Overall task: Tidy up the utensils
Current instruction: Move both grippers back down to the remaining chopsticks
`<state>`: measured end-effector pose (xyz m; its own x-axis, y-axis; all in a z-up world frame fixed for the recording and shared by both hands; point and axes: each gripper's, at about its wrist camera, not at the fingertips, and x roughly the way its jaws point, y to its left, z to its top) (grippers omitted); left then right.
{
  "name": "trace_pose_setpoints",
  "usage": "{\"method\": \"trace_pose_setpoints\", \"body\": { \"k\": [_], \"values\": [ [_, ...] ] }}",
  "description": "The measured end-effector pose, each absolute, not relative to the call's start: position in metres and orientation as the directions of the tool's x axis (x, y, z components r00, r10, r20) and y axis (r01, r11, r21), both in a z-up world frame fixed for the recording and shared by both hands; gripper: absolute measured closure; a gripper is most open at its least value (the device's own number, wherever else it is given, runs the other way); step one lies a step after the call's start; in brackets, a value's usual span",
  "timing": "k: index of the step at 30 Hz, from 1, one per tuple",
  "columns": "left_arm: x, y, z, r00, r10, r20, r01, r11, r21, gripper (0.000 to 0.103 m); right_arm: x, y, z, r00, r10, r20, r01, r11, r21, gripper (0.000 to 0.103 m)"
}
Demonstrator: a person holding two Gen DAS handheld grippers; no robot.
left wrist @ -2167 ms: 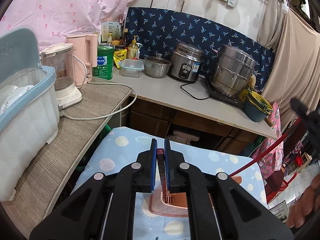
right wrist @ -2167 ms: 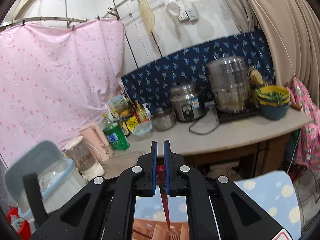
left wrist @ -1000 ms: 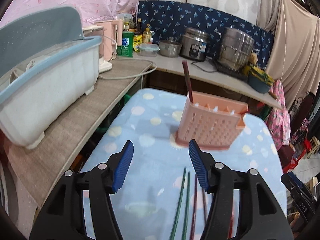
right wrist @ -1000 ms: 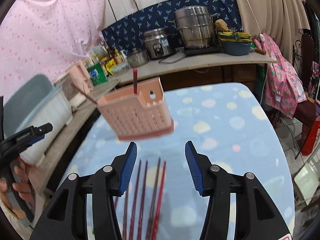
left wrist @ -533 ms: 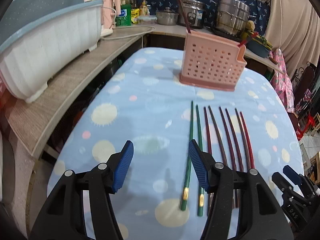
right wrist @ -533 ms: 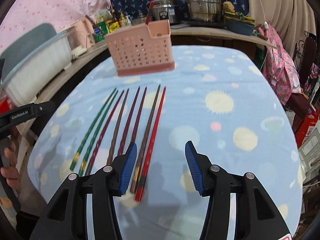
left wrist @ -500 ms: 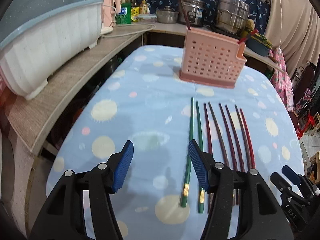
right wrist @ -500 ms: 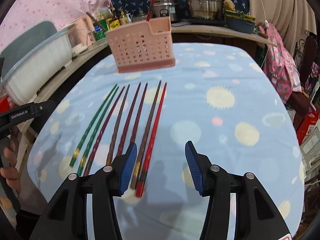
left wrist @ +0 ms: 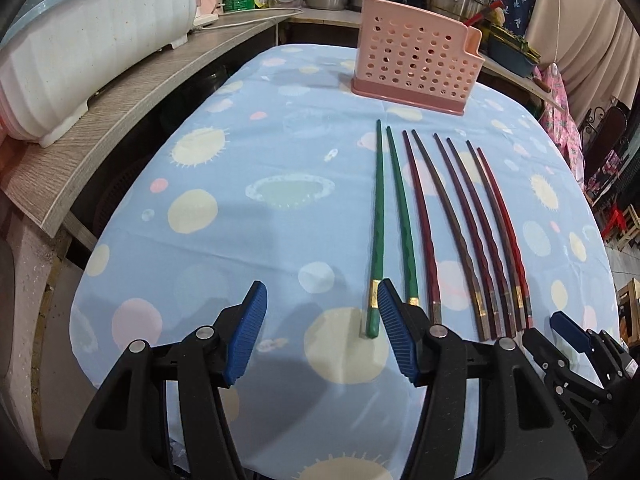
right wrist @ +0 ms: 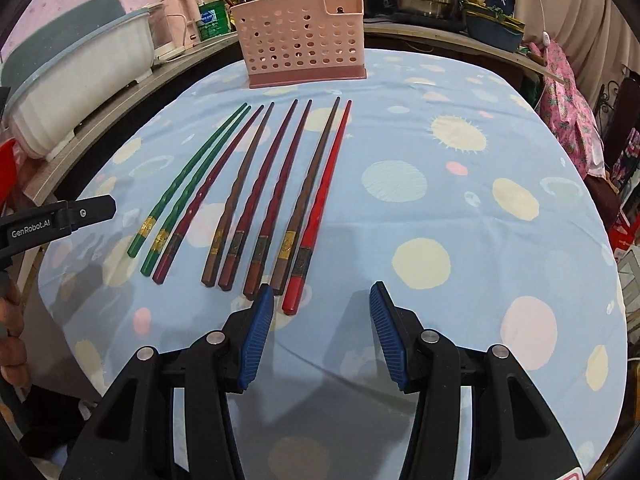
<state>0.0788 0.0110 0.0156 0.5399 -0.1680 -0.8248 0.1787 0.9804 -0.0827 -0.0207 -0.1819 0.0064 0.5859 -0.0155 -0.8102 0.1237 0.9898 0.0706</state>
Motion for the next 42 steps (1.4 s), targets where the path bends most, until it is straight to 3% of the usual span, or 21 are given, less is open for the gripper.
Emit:
{"method": "trace_pose_setpoints", "body": {
  "k": [33,42],
  "values": [
    [0.088,-0.006,-0.015,0.485,-0.155,-0.86,0.197,0.978,-0.065,0.049,0.008,-0.193,0.004,0.594,-0.063,-0.802,0.155,0.987,0.037,0.076],
    [0.096,-0.009,-0.016,0.503,-0.127,-0.855,0.188,0.982,-0.035,0.051,0.01,-0.195,0.004,0.593,-0.065,-0.802,0.159,0.987,0.037,0.089]
  ]
}}
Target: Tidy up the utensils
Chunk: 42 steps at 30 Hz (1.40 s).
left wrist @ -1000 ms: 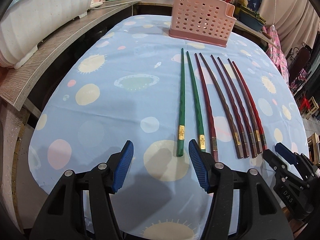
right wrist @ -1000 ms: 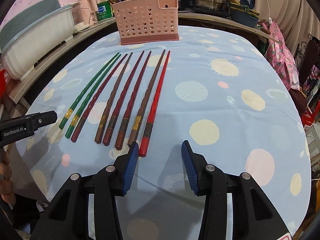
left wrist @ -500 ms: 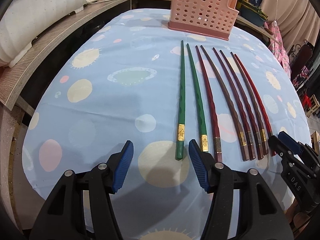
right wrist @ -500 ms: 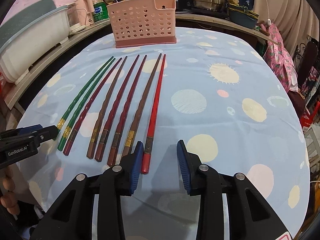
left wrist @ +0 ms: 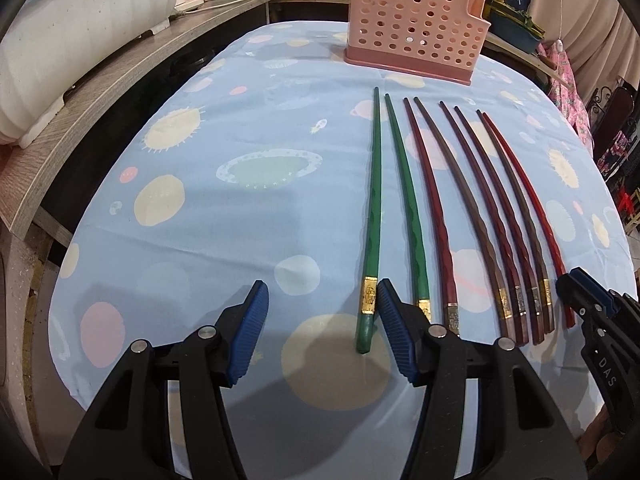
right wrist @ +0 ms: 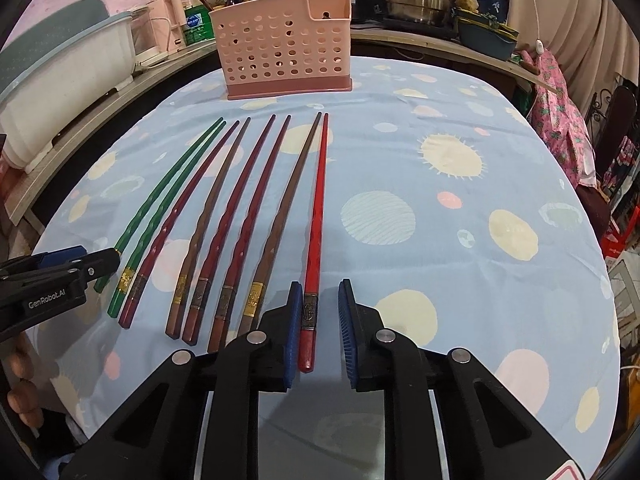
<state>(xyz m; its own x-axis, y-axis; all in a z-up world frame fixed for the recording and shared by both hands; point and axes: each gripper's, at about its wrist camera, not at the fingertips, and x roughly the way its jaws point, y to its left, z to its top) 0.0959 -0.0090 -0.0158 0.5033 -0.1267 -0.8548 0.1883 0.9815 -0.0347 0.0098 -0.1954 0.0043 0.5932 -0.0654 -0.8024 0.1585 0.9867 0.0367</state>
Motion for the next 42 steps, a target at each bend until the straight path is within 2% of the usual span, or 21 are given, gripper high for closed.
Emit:
{"method": "trace_pose_setpoints", "body": {
  "k": [2,7,9,14,26,37,40,41,42],
  "values": [
    [0.097,-0.008,-0.015,0.505,-0.125,-0.854,0.186,0.982,-0.033,0.056,0.01,-0.197,0.004,0.592,-0.063,-0.803,0.16,0.986,0.04,0.091],
    [0.1,-0.001,-0.014,0.498,-0.143,-0.855,0.181,0.982,-0.059,0.085,0.008,-0.199,0.005,0.589,-0.056,-0.806,0.158,0.986,0.048,0.096],
    [0.101,0.002,-0.014,0.492,-0.156,-0.857,0.178,0.981,-0.076,0.091,0.007,-0.2,0.005,0.588,-0.053,-0.807,0.159,0.986,0.051,0.096],
    [0.103,0.008,-0.013,0.48,-0.175,-0.86,0.167,0.98,-0.106,0.094,0.003,-0.203,0.006,0.582,-0.05,-0.811,0.168,0.984,0.059,0.096],
    [0.101,0.038,0.011,0.517,-0.172,-0.838,0.097,0.985,-0.142,0.094,-0.007,-0.225,0.035,0.62,-0.056,-0.783,0.21,0.973,0.096,0.096],
    [0.11,0.068,0.071,0.626,-0.187,-0.757,0.054,0.979,-0.198,0.095,-0.001,-0.252,0.101,0.731,-0.064,-0.679,0.23,0.96,0.157,0.096],
    [0.115,0.071,0.088,0.653,-0.184,-0.735,0.054,0.979,-0.196,0.097,0.002,-0.259,0.119,0.761,-0.072,-0.645,0.234,0.958,0.168,0.096],
    [0.117,0.072,0.094,0.663,-0.181,-0.726,0.055,0.979,-0.194,0.103,0.003,-0.261,0.125,0.77,-0.073,-0.634,0.234,0.956,0.175,0.096],
    [0.119,0.073,0.099,0.672,-0.18,-0.719,0.056,0.98,-0.193,0.103,0.005,-0.265,0.132,0.78,-0.073,-0.622,0.235,0.955,0.183,0.096]
  ]
}}
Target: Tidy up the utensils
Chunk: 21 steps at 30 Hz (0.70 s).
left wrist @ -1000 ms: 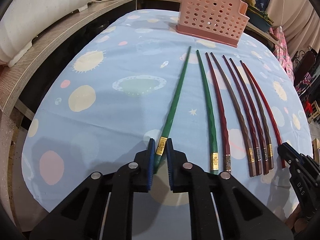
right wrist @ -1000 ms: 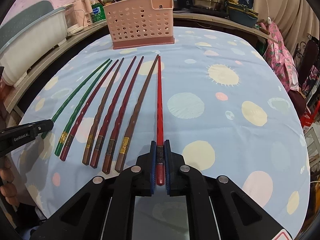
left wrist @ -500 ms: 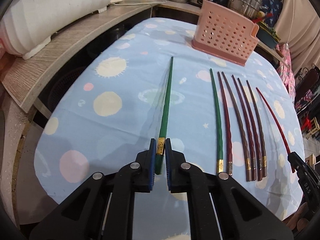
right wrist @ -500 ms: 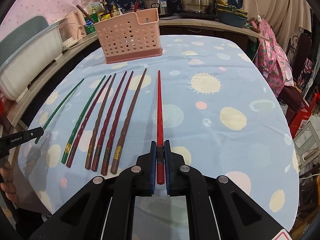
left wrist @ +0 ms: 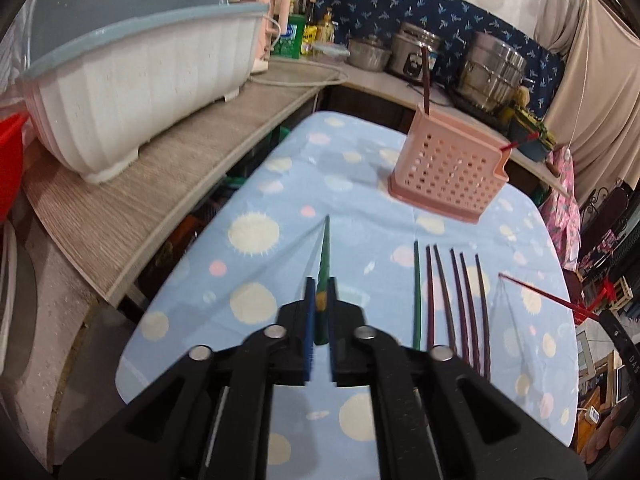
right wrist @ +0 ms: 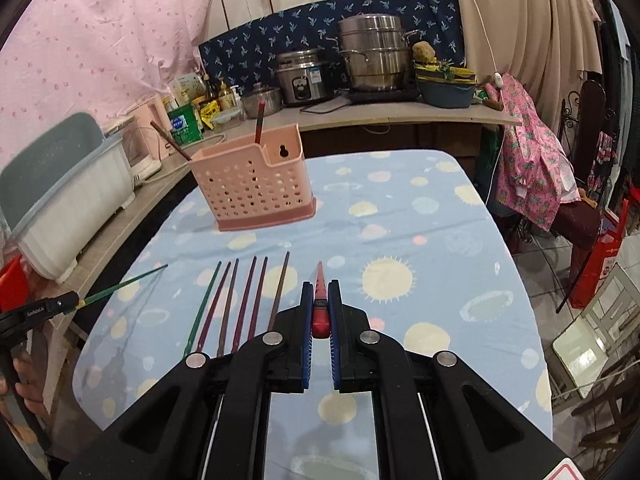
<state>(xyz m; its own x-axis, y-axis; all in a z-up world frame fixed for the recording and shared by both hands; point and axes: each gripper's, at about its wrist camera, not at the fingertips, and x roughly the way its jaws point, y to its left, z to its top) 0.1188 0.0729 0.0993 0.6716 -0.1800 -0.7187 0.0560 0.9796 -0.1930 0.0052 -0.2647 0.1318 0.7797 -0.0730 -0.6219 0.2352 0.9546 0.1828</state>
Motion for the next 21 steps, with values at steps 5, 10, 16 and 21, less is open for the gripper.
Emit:
{"method": "trace_pose_setpoints", "body": {
  "k": [5,10,16,21],
  "values": [
    [0.127,0.073,0.122,0.711,-0.181,-0.68,0.066,0.979,-0.192,0.103,0.013,-0.277,0.156,0.816,-0.085,-0.572,0.24,0.949,0.202,0.096],
    [0.132,0.072,0.124,0.708,-0.18,-0.683,0.06,0.979,-0.196,0.102,0.014,-0.282,0.165,0.827,-0.102,-0.553,0.251,0.947,0.2,0.096],
    [0.127,0.072,0.079,0.632,-0.175,-0.755,0.057,0.982,-0.18,0.061,0.008,-0.28,0.161,0.822,-0.093,-0.562,0.251,0.945,0.21,0.096],
    [0.121,0.065,0.03,0.536,-0.182,-0.824,0.066,0.983,-0.174,0.061,0.008,-0.28,0.161,0.82,-0.089,-0.565,0.251,0.944,0.215,0.096]
  ]
}}
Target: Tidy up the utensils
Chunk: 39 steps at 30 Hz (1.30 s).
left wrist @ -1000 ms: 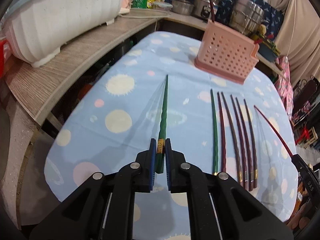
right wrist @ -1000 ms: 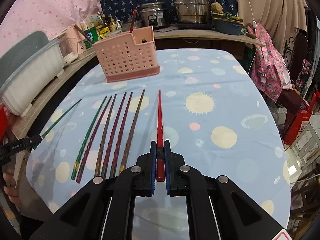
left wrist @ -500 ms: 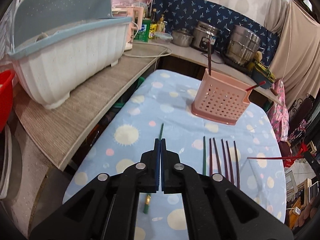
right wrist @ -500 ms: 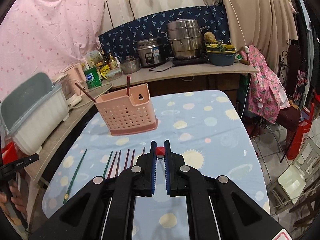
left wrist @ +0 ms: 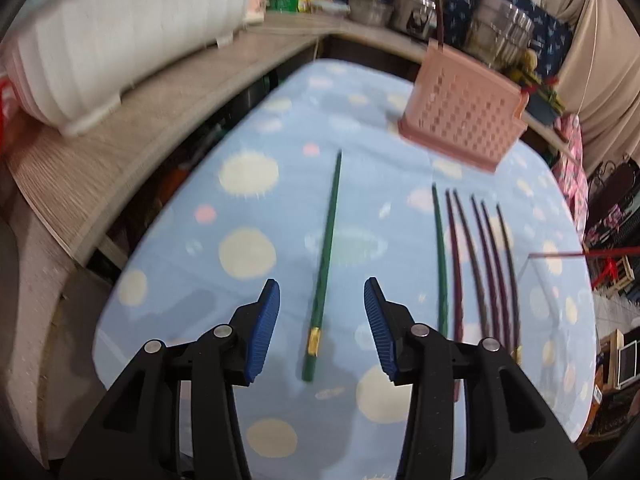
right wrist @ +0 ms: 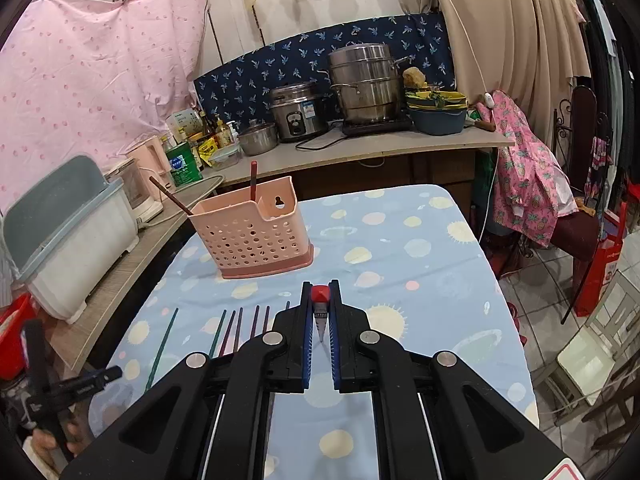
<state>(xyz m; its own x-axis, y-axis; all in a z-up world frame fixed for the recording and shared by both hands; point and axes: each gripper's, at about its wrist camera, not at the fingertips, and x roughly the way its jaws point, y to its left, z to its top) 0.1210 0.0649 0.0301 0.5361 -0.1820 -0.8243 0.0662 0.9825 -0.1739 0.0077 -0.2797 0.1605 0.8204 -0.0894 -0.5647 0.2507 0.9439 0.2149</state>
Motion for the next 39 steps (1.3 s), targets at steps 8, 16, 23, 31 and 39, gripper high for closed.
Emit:
{"method": "trace_pose_setpoints", "body": {
  "k": [8,16,23,31,39],
  "values": [
    [0.117,0.058,-0.01,0.46,-0.182,-0.869,0.075,0.983,-0.166,0.071,0.008,-0.279,0.16,0.82,-0.09,-0.565,0.252,0.944,0.214,0.096],
    [0.116,0.053,-0.013,0.454,-0.178,-0.873,0.094,0.984,-0.151,0.096,0.008,-0.279,0.16,0.821,-0.089,-0.564,0.25,0.944,0.215,0.096],
    [0.112,0.057,0.007,0.485,-0.182,-0.855,0.082,0.983,-0.162,0.096,0.007,-0.279,0.161,0.823,-0.091,-0.56,0.251,0.944,0.215,0.096],
    [0.118,0.065,0.09,0.629,-0.211,-0.748,0.091,0.976,-0.199,0.096,0.009,-0.281,0.175,0.85,-0.078,-0.52,0.23,0.945,0.234,0.096],
    [0.143,0.054,0.162,0.732,-0.244,-0.636,0.139,0.967,-0.211,0.096,0.022,-0.288,0.199,0.88,-0.032,-0.474,0.19,0.938,0.289,0.096]
  ]
}}
